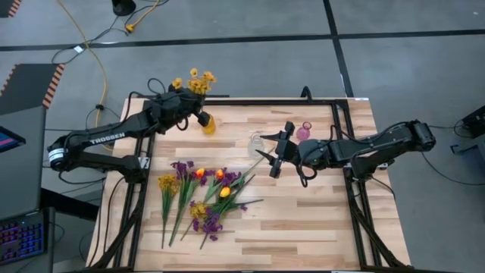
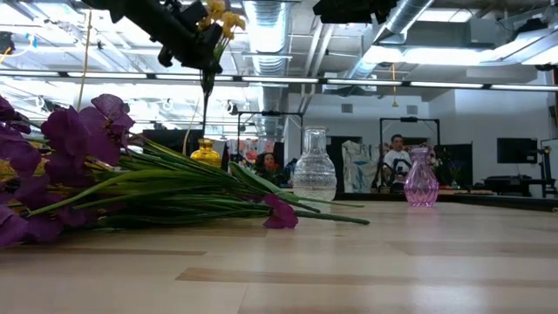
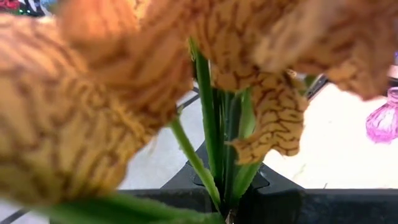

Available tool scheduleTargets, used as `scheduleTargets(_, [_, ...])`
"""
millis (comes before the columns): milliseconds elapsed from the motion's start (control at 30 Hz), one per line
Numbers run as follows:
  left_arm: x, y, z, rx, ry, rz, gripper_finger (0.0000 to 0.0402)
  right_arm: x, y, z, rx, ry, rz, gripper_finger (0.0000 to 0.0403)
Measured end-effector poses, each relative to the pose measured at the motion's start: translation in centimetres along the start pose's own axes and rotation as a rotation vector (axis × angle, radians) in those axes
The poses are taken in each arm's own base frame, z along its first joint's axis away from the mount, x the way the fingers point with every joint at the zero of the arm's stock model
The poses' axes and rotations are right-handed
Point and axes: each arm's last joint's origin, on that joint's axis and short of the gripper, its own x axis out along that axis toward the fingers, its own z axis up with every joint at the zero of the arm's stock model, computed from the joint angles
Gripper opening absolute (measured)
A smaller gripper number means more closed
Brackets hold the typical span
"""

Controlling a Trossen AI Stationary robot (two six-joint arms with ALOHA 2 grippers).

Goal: Sort flowers into vase by color
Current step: Put the yellow flowers into the yellow vase

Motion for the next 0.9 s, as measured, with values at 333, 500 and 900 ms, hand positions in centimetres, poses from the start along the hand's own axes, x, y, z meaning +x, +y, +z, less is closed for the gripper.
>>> scheduleTargets(333, [0.3, -0.2, -1.4, -0.047, -0.007, 0.010, 0.0001, 0.0, 0.0, 0.0, 0.000, 0.000, 0.000, 0.0249])
scheduleTargets(500, [0.8, -0.1, -3.6, -0.057, 0.002, 0.043, 0.0000, 0.0, 0.0, 0.0, 0.000, 0.000, 0.000, 0.0249])
scheduleTargets(900, [1.1, 0.0, -6.3, -0.102, 0.034, 0.048, 0.0000, 0.0, 0.0, 0.0, 0.000, 0.000, 0.000, 0.0249])
